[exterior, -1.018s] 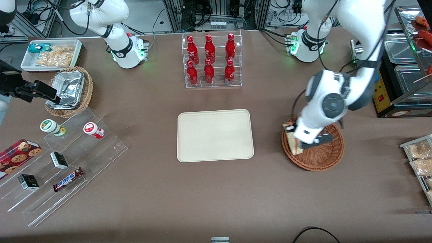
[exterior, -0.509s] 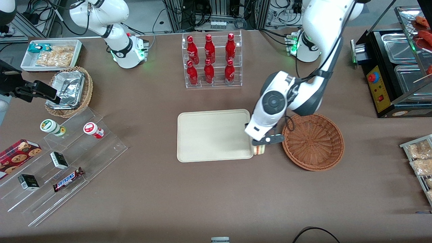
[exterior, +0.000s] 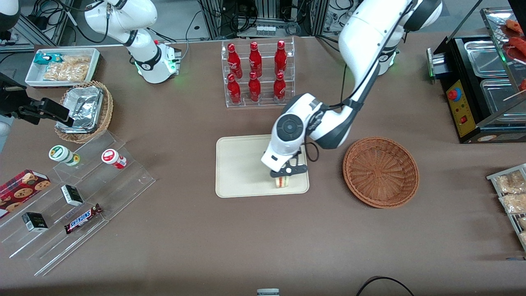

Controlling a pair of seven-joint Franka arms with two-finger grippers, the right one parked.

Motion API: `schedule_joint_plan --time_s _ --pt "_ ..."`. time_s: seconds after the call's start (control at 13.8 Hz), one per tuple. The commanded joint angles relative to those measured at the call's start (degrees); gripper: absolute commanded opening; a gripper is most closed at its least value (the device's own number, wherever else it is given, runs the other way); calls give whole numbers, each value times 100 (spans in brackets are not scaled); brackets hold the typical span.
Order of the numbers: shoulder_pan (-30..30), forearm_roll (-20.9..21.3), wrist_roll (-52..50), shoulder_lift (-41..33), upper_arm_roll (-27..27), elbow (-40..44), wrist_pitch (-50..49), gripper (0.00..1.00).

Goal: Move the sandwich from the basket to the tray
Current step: 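Lift the sandwich and carry it over the beige tray, then lower the sandwich onto the tray and open the left gripper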

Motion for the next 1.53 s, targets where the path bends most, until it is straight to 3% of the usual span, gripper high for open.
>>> schedule_joint_plan --time_s 0.0,0.36,0.8,0.87,0.95,1.02,1.45 --pt "-213 93 -257 463 28 659 -159 6" --pt "-468 93 -485 1000 10 1450 -607 6" --pt "-644 102 -670 1124 19 1469 -599 7" --pt "-679 102 -671 1115 19 1460 -599 11" --pt "-671 102 -671 1106 28 1460 -590 42" --pt "-653 102 -636 1080 28 1451 -590 99" --pt "-627 391 -627 510 72 1372 -1018 100"
